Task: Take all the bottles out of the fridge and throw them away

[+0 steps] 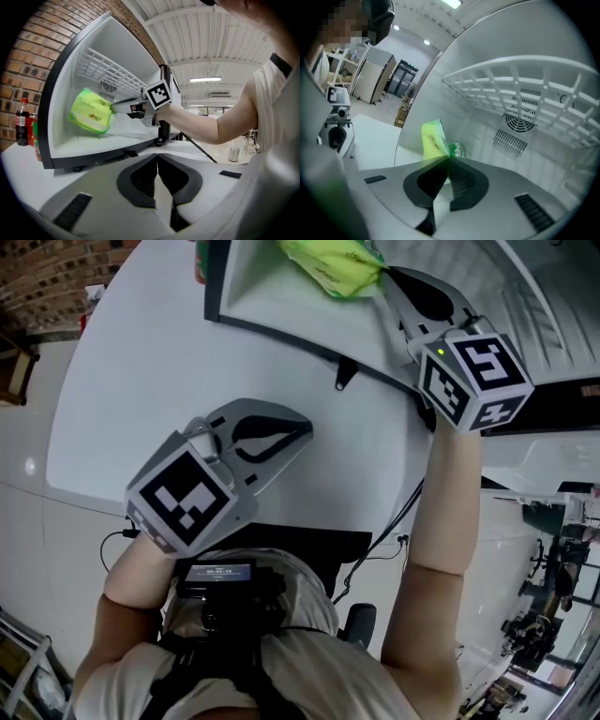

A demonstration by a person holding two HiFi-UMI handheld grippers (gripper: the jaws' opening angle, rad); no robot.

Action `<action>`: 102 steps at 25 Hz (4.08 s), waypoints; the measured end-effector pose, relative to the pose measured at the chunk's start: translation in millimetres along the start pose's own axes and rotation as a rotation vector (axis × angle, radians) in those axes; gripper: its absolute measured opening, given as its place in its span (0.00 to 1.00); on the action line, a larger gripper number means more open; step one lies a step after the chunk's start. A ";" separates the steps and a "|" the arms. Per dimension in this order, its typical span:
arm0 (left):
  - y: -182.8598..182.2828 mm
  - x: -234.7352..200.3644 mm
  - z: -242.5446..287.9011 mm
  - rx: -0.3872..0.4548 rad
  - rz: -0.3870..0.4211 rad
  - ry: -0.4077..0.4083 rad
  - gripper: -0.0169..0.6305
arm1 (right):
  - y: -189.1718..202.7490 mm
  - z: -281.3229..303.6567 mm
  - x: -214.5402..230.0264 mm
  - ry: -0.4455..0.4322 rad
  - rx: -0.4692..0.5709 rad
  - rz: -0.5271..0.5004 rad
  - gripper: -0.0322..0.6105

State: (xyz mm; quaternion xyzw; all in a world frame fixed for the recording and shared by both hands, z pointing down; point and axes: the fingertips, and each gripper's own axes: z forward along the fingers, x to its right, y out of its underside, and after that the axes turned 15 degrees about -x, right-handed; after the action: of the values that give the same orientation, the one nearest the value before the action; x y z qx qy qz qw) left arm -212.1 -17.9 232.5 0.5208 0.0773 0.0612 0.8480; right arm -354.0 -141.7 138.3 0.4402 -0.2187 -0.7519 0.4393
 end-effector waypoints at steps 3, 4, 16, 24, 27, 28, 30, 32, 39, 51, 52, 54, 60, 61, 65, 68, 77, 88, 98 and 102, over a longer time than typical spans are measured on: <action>2.0 -2.6 -1.2 -0.004 -0.001 -0.001 0.04 | -0.5 -11.0 1.5 0.034 0.011 -0.012 0.05; 2.7 -3.6 -2.3 -0.003 -0.001 -0.001 0.04 | -1.8 -14.5 0.0 0.047 0.013 -0.023 0.05; 9.7 -12.9 -6.6 0.033 0.064 -0.015 0.03 | 3.2 -75.1 -31.0 0.103 0.079 -0.044 0.05; -3.0 6.8 5.3 0.047 0.110 0.072 0.03 | 40.9 -118.1 -54.8 0.157 0.057 -0.037 0.05; -10.0 16.0 8.3 0.050 0.128 0.123 0.03 | 58.8 -133.0 -65.0 0.188 0.012 -0.055 0.05; -10.8 17.4 8.6 0.051 0.129 0.141 0.03 | 65.5 -136.4 -67.8 0.197 -0.006 -0.051 0.05; -6.1 20.0 7.7 0.042 0.120 0.168 0.03 | 82.4 -139.6 -76.4 0.203 -0.052 -0.015 0.05; 0.6 27.9 14.8 0.028 0.120 0.192 0.03 | 100.7 -146.1 -84.3 0.210 -0.067 0.042 0.05; -39.8 80.7 66.3 0.012 0.167 0.285 0.03 | 138.1 -209.6 -64.1 0.259 0.006 0.063 0.05; -66.2 179.9 108.7 -0.035 0.295 0.455 0.03 | 192.6 -300.7 -71.5 0.361 0.021 0.165 0.05; -69.2 187.2 110.6 -0.035 0.304 0.467 0.03 | 196.5 -308.8 -71.8 0.370 0.023 0.175 0.05; -74.2 204.5 115.6 -0.034 0.325 0.494 0.03 | 206.3 -325.9 -73.2 0.390 0.024 0.200 0.05; -77.5 263.2 136.7 -0.020 0.389 0.606 0.03 | 247.8 -370.0 -81.9 0.457 -0.008 0.256 0.05; -77.5 272.4 140.0 -0.017 0.399 0.628 0.03 | 255.2 -376.2 -83.3 0.468 -0.014 0.263 0.05; -75.8 308.8 152.7 -0.023 0.430 0.706 0.03 | 282.6 -404.2 -90.1 0.519 -0.033 0.300 0.05; -74.3 334.1 160.6 -0.026 0.447 0.760 0.03 | 303.5 -424.4 -95.8 0.551 -0.051 0.338 0.05; -61.2 396.1 187.9 -0.029 0.475 0.923 0.03 | 369.1 -472.3 -114.8 0.631 -0.141 0.448 0.05; -22.2 425.0 220.8 -0.067 0.466 0.980 0.03 | 431.4 -478.6 -143.4 0.634 -0.210 0.523 0.05; -9.7 426.6 232.0 -0.033 0.484 1.032 0.03 | 481.2 -451.9 -161.1 0.578 -0.284 0.592 0.05; -1.0 432.8 231.2 -0.057 0.489 1.042 0.03 | 495.8 -436.1 -174.6 0.539 -0.307 0.608 0.05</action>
State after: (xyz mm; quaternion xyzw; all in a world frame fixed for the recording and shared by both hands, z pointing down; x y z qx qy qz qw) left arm 257.4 -140.7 305.4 0.4018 0.3607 0.5058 0.6727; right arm 290.2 -224.5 349.8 0.4661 -0.1014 -0.4704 0.7425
